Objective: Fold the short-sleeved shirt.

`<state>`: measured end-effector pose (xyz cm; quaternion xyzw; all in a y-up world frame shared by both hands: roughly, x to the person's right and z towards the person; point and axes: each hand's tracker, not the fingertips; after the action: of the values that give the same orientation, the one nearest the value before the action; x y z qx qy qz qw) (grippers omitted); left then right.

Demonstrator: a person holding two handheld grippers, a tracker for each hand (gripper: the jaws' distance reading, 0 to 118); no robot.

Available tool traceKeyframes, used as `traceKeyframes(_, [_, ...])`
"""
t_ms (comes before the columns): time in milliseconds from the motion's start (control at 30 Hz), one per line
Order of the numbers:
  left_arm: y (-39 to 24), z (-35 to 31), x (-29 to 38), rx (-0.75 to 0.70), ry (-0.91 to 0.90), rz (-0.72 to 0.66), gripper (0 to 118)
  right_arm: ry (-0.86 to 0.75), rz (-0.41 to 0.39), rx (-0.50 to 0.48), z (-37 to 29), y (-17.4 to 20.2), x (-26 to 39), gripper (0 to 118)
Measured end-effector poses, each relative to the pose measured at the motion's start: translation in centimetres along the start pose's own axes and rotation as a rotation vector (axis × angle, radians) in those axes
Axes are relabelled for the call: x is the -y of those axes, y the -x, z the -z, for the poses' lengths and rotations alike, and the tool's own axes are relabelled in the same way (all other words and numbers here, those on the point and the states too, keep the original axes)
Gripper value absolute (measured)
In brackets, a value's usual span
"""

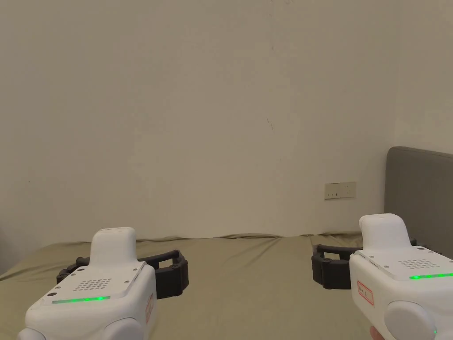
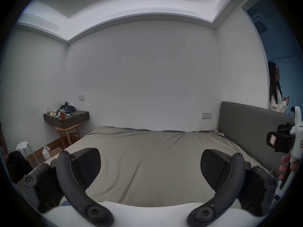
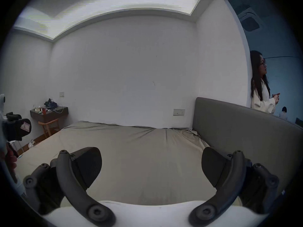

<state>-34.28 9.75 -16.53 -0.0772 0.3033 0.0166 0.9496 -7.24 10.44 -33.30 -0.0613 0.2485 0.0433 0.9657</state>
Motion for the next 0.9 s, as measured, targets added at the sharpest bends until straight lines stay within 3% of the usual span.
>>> traceKeyframes(900, [-0.10,-0.17,-0.32,0.029,-0.010,0.007,118,0.010,0.003,0.002,0.25,-0.25,0.46,118])
